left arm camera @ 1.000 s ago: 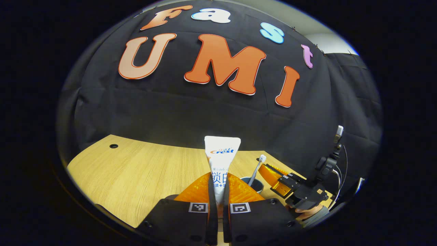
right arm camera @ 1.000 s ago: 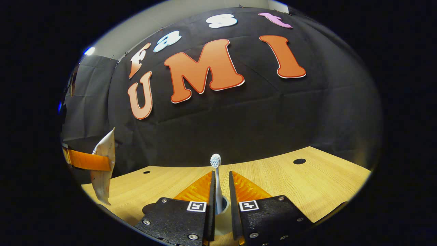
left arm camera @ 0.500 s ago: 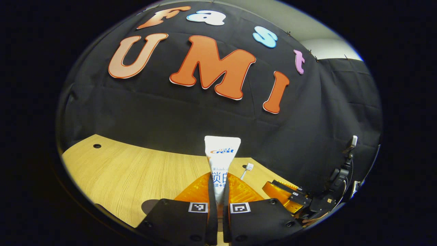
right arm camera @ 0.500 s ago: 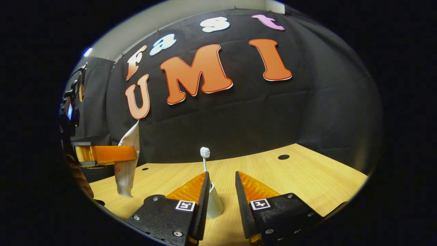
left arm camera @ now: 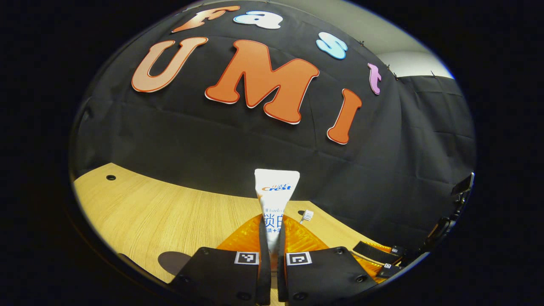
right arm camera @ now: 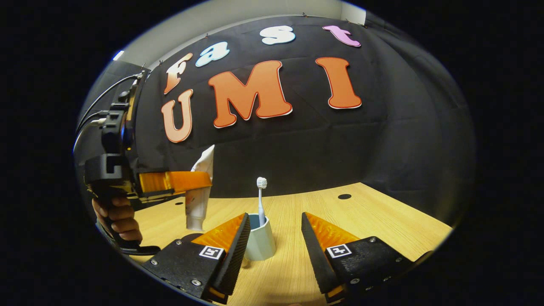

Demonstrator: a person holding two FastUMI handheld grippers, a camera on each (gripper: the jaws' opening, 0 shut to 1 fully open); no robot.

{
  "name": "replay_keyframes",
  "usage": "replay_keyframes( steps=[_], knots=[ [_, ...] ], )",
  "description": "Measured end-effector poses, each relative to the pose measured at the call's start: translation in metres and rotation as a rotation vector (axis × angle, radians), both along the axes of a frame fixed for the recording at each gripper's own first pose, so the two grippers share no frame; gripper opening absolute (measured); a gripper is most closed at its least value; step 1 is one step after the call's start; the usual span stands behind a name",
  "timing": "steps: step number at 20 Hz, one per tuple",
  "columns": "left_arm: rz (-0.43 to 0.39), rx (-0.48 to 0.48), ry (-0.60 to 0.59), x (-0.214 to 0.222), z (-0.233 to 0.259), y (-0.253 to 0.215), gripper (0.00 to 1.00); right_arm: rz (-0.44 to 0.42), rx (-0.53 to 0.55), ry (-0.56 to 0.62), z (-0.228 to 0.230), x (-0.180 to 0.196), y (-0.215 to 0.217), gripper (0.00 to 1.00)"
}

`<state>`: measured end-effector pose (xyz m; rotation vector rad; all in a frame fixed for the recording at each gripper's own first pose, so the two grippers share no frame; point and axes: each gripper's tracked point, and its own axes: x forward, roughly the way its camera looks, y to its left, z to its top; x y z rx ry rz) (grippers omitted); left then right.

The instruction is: Put the toothbrush and toothpaste on the desktop into the cup, then pick up the cup and place it on the coaster on the desktop.

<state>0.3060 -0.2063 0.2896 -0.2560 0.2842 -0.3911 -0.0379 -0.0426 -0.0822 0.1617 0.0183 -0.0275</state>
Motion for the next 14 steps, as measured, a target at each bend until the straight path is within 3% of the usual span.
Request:
replay_keyframes(
  steps=[4, 14],
  knots=[
    [-0.021, -0.033, 0.011, 0.009, -0.008, -0.015, 0.1, -0.03, -0.036, 0.061, -0.014, -0.017, -0.01, 0.8],
    [0.016, -0.038, -0.022, 0.043, -0.019, -0.031, 0.1, -0.071, -0.116, 0.093, -0.021, -0.043, -0.025, 0.82]
  ],
)
